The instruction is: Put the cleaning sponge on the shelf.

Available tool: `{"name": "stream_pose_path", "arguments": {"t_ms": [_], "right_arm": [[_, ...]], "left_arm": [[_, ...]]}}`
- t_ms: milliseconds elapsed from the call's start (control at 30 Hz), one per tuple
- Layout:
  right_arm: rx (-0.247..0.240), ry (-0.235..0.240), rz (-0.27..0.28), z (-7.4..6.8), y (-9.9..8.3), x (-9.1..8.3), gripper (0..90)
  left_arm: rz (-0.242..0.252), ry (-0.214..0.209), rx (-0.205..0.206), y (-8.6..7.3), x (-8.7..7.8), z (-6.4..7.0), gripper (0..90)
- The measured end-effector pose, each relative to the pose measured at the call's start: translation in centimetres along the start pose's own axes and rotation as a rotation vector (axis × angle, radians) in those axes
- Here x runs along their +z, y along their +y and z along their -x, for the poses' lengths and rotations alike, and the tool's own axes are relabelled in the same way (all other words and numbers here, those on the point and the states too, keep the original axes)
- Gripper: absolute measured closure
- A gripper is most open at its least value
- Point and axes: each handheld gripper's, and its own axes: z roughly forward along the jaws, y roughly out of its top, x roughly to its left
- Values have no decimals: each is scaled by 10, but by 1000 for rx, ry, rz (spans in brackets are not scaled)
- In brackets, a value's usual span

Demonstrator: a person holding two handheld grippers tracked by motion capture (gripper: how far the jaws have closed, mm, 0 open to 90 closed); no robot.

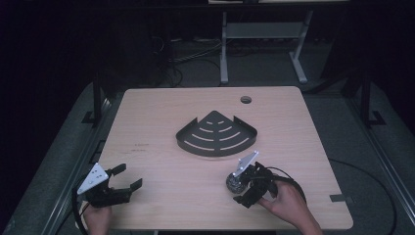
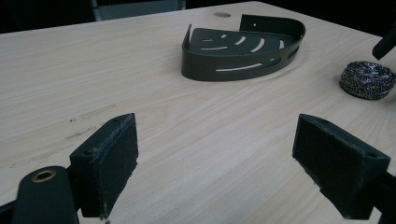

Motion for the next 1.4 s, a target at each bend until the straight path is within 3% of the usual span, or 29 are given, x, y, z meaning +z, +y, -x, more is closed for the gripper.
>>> {"name": "stream_pose_path", "arguments": {"t_ms": [533, 1167, 1400], "right_arm": [[13, 0, -36, 14, 13, 9, 146], [23, 10, -110, 19, 19, 28, 154], [24, 10, -125, 21, 20, 32, 198]], "left_arm": [[5, 1, -2, 0, -1, -1, 137], [8, 0, -7, 0, -2, -1, 137], [9, 1, -7, 0, -2, -1, 137]]}}
